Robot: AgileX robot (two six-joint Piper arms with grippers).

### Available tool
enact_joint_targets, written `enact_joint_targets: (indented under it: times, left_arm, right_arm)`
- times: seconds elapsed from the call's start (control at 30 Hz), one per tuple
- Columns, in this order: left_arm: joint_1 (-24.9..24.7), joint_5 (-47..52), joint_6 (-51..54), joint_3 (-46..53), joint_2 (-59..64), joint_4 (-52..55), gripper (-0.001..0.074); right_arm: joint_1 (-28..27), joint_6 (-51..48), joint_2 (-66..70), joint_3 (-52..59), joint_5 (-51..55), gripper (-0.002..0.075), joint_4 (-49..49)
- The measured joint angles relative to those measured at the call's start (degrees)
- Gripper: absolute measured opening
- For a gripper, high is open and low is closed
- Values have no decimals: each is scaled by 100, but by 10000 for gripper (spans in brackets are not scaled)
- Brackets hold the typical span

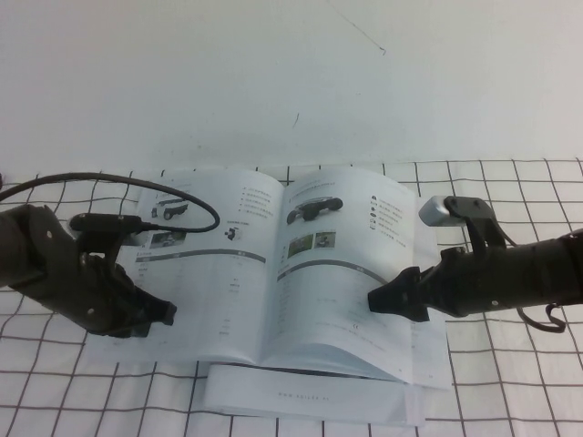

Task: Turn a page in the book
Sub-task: Open the closed book

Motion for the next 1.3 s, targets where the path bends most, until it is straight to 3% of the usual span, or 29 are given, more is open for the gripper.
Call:
enact_joint_targets:
  times: [0.4,0.7,0.83,1.07,1.17,1.3]
  left_arm:
    - [-237,64,579,23,-1437,-74,-2]
    - [-1738,1,654,23,-1697,1193,11]
    - [-2356,-192,261,23,-1697,2090,99]
    - [-2844,-340,-299,23,-1697,2898,419]
    - [-2943,-448,-343,23,-1697,2965,442]
    - [-3070,-268,-343,23,-1697,2908,389]
  right_arm:
    - [0,21,424,-267,647,534,177]
    - [0,61,471,-296,728,534,177]
    - [0,61,471,-305,728,534,177]
    - [0,70,471,-305,741,534,188]
    - [0,70,471,-305,750,534,204]
    - [0,70,475,-305,764,534,273]
